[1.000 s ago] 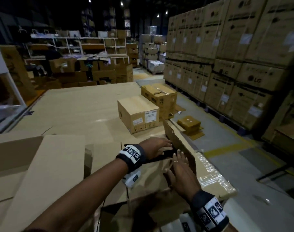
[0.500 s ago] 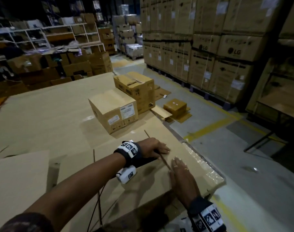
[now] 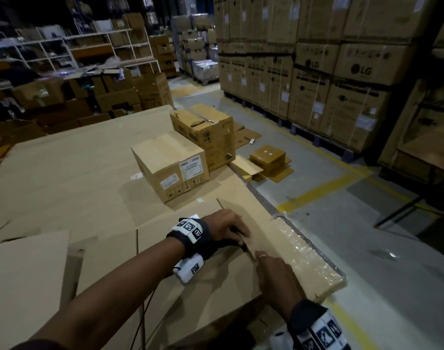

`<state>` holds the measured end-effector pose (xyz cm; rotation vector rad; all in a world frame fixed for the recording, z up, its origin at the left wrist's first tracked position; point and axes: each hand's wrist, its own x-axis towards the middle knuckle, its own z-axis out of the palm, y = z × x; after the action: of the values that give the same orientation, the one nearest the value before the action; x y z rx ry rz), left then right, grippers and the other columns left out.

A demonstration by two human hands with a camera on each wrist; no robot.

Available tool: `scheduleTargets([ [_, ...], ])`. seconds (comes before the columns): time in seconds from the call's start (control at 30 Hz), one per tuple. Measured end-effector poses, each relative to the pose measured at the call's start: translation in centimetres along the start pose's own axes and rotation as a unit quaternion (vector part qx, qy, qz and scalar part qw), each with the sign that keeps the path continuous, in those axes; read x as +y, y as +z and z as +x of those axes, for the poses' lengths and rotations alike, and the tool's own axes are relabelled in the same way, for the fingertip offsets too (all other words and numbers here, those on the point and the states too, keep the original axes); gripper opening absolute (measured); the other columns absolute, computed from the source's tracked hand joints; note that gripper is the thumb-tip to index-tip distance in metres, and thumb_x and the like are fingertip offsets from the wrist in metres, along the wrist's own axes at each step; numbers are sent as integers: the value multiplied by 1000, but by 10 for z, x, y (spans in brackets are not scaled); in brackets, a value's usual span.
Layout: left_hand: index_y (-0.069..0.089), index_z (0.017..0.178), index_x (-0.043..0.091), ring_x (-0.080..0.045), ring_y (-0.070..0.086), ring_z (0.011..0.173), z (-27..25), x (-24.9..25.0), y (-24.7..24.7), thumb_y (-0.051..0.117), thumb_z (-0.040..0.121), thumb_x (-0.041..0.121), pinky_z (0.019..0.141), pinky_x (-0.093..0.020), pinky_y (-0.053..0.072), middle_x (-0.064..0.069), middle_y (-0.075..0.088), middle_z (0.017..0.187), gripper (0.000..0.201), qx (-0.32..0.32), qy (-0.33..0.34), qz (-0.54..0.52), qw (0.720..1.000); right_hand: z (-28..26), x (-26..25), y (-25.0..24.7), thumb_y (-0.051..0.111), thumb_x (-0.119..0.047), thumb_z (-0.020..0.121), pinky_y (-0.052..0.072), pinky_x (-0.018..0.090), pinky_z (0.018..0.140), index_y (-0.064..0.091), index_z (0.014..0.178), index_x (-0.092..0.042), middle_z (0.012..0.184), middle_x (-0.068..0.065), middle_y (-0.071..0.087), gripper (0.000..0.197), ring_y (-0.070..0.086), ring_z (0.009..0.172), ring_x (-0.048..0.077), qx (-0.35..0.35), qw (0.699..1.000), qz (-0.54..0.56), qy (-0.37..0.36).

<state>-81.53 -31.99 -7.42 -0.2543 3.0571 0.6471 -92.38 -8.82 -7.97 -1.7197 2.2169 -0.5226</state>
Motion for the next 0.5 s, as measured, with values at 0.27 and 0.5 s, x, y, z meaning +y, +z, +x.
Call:
scheduleTargets([
  [0.27,56,142,34,-20,26,151,-11,-35,-22,69,92,46,122,-45,22,13,45,155,53,-56,-107,50,991,46,-9,-5,38,-20,105,42,37,96,52,122,-15,128,7,57,23,54,120,28,-53,998,23,-9],
  [0.5,76,115,27,-21,49,137,-9,-49,7,75,90,33,119,-41,34,9,71,125,26,69,-116,-42,990,53,-8,14,31,-26,108,41,38,93,42,143,-17,126,9,63,38,57,118,30,-79,997,-8,16],
])
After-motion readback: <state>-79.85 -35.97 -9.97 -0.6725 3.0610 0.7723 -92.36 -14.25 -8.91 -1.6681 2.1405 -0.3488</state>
